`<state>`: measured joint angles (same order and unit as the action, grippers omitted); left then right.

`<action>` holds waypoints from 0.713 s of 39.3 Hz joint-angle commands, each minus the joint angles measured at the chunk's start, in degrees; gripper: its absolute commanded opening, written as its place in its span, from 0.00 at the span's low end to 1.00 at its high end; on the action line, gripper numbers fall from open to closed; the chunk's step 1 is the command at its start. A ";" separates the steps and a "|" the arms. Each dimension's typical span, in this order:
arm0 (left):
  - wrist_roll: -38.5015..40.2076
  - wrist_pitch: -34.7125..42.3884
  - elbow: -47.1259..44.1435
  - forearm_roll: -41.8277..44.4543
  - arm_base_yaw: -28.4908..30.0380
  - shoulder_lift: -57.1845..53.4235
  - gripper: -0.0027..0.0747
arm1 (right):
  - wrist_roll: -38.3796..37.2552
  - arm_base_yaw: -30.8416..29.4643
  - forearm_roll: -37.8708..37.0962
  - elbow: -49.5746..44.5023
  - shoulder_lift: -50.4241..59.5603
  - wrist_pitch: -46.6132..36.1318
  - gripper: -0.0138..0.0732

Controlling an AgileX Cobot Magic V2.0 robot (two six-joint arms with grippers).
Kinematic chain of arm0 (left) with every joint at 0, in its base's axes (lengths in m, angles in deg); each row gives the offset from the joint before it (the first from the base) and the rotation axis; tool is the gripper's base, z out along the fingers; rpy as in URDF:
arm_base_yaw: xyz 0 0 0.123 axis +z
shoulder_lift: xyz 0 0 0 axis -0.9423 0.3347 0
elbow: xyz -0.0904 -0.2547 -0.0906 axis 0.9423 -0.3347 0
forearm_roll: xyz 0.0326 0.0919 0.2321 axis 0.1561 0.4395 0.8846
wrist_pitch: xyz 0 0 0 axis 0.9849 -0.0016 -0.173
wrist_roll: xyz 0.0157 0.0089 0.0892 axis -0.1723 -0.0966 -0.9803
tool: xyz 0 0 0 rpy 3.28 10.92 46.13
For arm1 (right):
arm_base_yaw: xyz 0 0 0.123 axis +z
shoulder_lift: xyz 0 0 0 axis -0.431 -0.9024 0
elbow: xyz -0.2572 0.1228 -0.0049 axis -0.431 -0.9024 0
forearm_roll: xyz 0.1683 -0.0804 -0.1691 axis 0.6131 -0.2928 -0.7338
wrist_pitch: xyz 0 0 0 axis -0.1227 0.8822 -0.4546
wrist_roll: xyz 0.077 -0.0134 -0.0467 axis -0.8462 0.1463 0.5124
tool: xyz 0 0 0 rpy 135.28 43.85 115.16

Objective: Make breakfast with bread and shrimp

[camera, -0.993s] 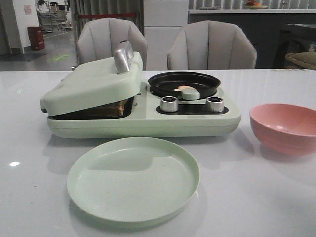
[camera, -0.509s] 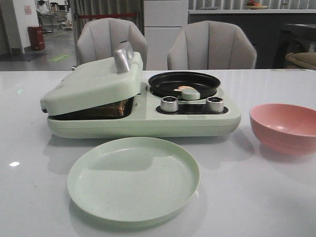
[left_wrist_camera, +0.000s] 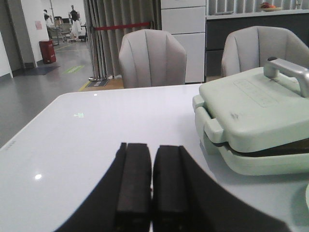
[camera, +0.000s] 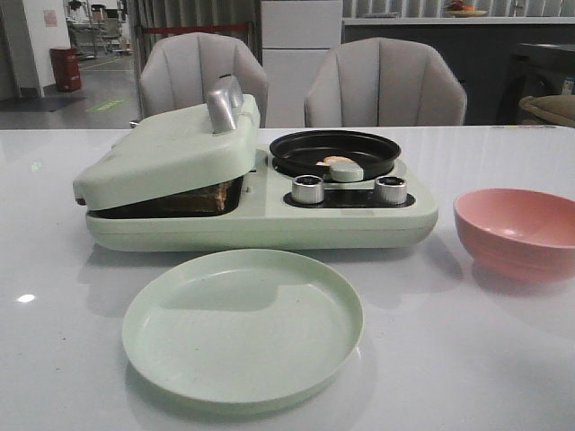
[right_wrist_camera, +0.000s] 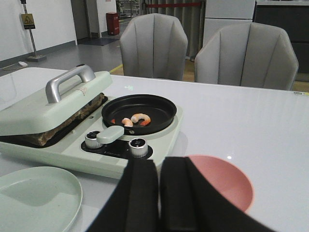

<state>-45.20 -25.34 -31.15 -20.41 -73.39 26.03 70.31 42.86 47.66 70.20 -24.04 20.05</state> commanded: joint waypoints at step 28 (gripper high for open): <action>0.62 3.67 -1.26 -0.48 0.11 -0.77 0.18 | 0.54 -0.01 -0.13 -0.14 -0.27 -5.87 0.37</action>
<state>-45.20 -25.80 -31.15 -20.41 -73.39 26.03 70.31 42.86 47.66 69.30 -23.93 19.34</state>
